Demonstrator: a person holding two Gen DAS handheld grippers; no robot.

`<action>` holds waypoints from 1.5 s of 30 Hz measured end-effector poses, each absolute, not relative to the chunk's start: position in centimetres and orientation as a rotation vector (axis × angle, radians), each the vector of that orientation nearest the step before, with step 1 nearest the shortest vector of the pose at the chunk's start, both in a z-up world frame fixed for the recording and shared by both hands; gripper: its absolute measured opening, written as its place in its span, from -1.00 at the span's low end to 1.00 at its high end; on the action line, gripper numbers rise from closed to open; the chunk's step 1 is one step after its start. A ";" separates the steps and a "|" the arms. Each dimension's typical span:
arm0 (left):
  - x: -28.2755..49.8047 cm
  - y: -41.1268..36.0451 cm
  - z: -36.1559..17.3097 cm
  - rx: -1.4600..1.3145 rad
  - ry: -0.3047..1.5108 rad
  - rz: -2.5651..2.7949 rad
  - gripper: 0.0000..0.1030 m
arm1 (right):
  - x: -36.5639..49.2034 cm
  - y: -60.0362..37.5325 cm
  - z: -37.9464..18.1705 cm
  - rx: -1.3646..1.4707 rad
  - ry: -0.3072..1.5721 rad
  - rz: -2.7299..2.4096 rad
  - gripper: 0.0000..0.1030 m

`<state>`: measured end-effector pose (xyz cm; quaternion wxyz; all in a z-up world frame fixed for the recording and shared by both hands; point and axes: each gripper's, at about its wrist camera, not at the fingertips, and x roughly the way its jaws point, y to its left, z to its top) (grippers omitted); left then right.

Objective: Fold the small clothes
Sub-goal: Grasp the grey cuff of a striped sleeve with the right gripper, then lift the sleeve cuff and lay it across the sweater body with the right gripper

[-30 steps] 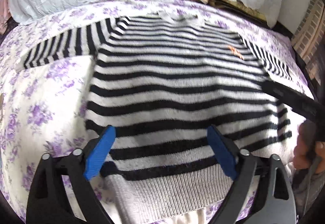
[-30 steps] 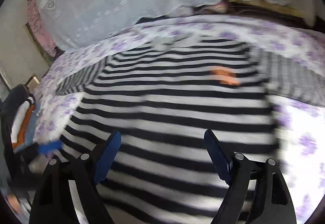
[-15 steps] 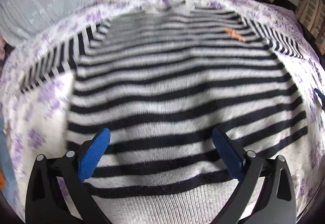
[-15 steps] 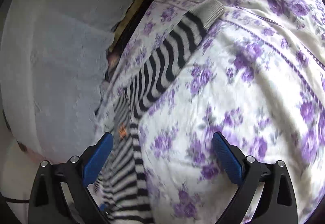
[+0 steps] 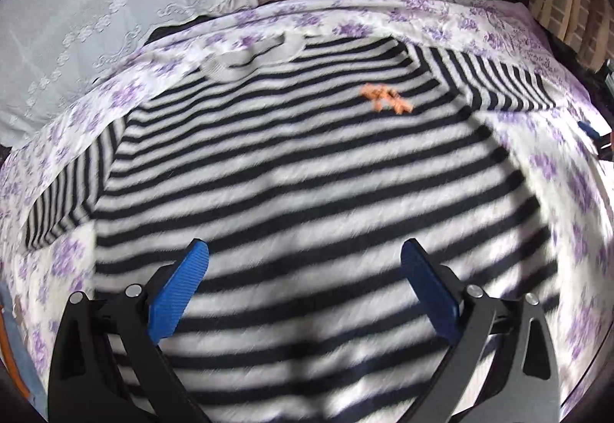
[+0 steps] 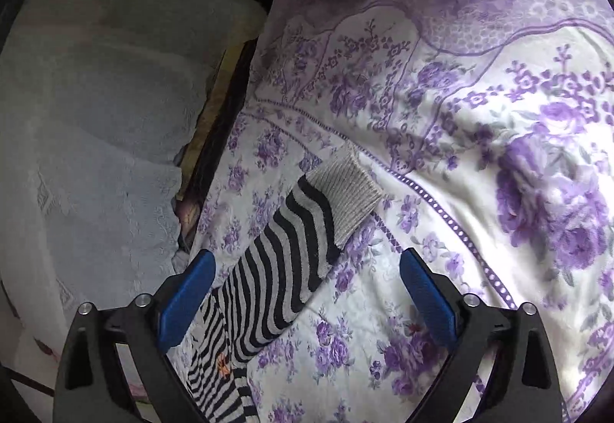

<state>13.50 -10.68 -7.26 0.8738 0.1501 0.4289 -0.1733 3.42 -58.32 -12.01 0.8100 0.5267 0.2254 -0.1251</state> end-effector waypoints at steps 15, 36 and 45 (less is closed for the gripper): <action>17.8 -13.2 -11.0 0.259 0.925 -0.384 0.18 | 7.5 -58.6 -15.4 1.077 0.458 -0.310 -0.83; 20.6 -12.2 -6.5 0.167 0.888 -0.452 -0.42 | 9.9 -45.4 -2.8 0.612 0.372 -0.143 -0.84; 22.5 -3.0 -6.8 0.056 0.902 -0.339 -0.27 | 13.8 -36.8 -1.5 0.528 0.441 -0.028 -0.84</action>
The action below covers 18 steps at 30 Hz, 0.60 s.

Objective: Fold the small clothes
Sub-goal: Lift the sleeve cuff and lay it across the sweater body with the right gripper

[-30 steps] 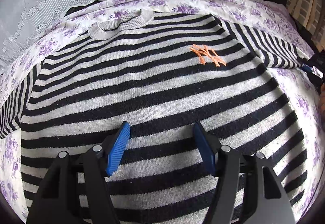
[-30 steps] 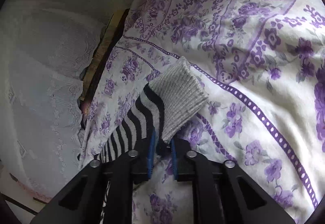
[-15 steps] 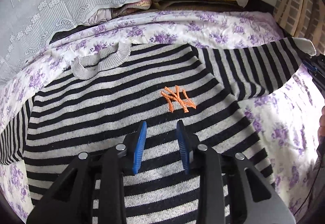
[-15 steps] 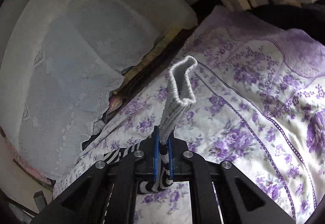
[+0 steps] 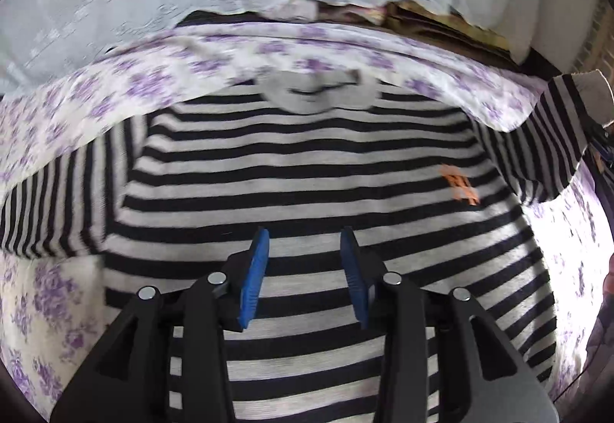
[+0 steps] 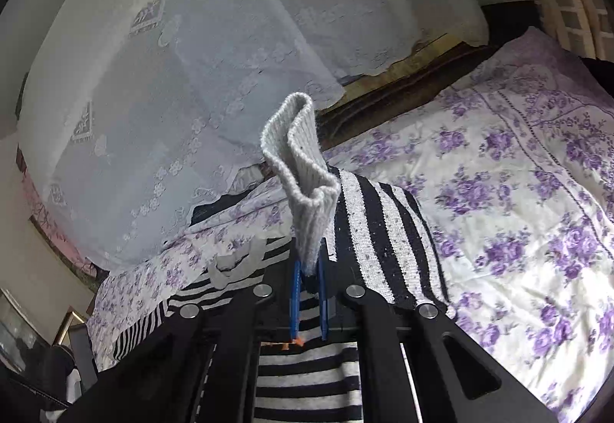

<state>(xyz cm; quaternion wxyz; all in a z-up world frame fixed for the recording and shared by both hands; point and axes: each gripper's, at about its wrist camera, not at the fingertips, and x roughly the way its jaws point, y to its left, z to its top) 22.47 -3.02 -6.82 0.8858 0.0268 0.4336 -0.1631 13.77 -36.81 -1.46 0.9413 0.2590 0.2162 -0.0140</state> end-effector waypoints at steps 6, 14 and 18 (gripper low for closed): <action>22.9 0.3 -7.5 -0.022 0.913 -0.337 -0.27 | 16.0 -30.7 -1.1 0.446 0.490 0.023 -0.84; 23.5 1.7 -8.7 -0.078 0.927 -0.365 -0.26 | 18.1 -24.2 -2.0 0.384 0.554 0.098 -0.84; 23.8 2.5 -9.3 -0.102 0.938 -0.367 -0.25 | 19.1 -21.4 -3.2 0.350 0.594 0.122 -0.84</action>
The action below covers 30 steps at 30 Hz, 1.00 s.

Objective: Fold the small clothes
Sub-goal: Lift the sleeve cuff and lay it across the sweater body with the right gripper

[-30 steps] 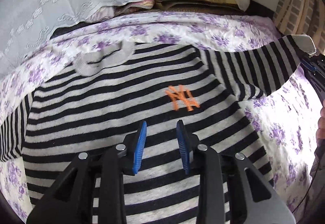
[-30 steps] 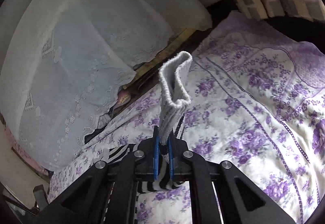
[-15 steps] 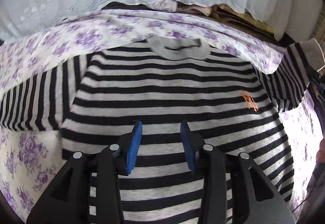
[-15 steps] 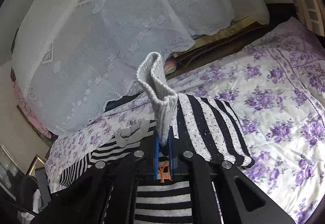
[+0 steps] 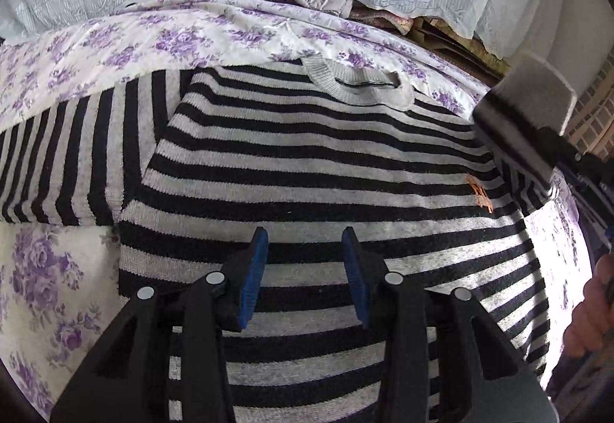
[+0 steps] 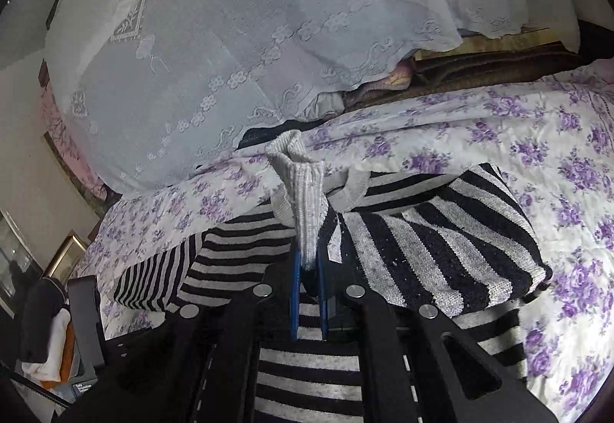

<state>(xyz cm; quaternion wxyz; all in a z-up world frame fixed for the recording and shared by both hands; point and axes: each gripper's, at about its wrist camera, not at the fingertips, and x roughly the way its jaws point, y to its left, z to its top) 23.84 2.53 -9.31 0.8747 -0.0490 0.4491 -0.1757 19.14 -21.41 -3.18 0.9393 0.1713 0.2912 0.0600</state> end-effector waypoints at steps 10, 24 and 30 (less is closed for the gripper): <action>24.6 4.0 -10.1 -0.170 0.968 -0.404 -0.05 | 21.5 -15.3 -8.8 0.218 0.830 0.162 -0.73; 23.7 -0.6 -8.8 -0.246 1.047 -0.598 0.38 | 14.6 -20.8 -7.4 0.188 0.797 0.245 -0.50; 25.2 -4.2 -10.6 -0.219 1.130 -0.582 -0.02 | 13.8 -26.5 -7.9 0.335 0.771 0.150 -0.49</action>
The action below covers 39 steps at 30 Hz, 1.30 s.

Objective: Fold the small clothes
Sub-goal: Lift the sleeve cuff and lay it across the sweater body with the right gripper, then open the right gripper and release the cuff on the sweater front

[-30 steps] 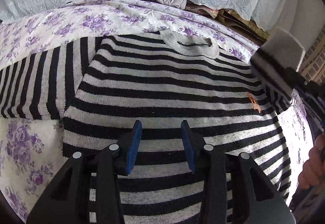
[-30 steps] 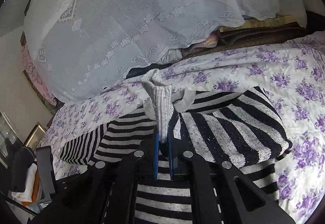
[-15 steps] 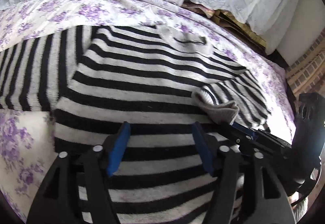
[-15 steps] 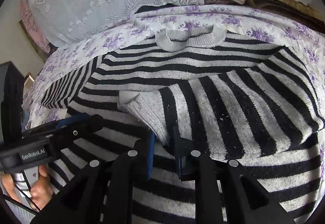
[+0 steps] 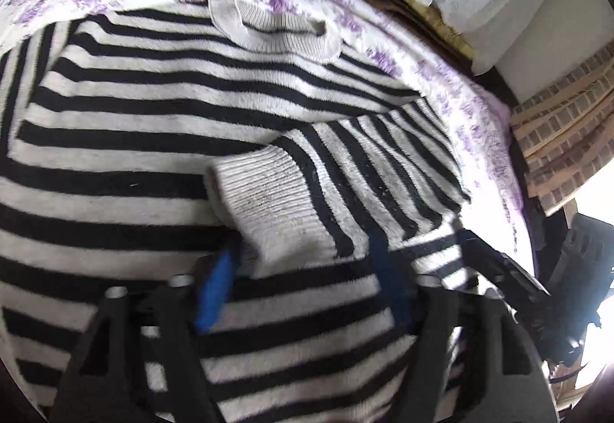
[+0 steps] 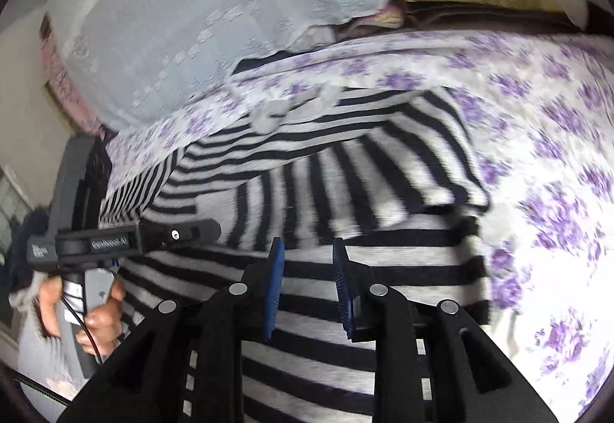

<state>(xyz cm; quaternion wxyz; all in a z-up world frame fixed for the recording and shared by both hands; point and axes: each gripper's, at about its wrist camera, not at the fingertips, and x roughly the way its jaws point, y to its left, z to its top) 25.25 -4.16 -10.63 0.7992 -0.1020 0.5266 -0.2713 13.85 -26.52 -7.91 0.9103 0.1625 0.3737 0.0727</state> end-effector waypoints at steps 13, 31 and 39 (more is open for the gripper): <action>29.1 -4.4 -4.3 0.041 0.857 -0.334 -0.72 | 19.9 -29.6 -6.0 0.306 0.724 -0.006 -0.46; 28.0 -2.4 -9.2 0.003 0.874 -0.271 -0.63 | 23.4 -26.6 -11.1 0.117 0.837 -0.102 -0.50; 26.9 -3.8 -5.4 0.004 0.770 -0.313 -0.59 | 22.5 -28.2 -7.9 0.222 0.750 -0.080 -0.50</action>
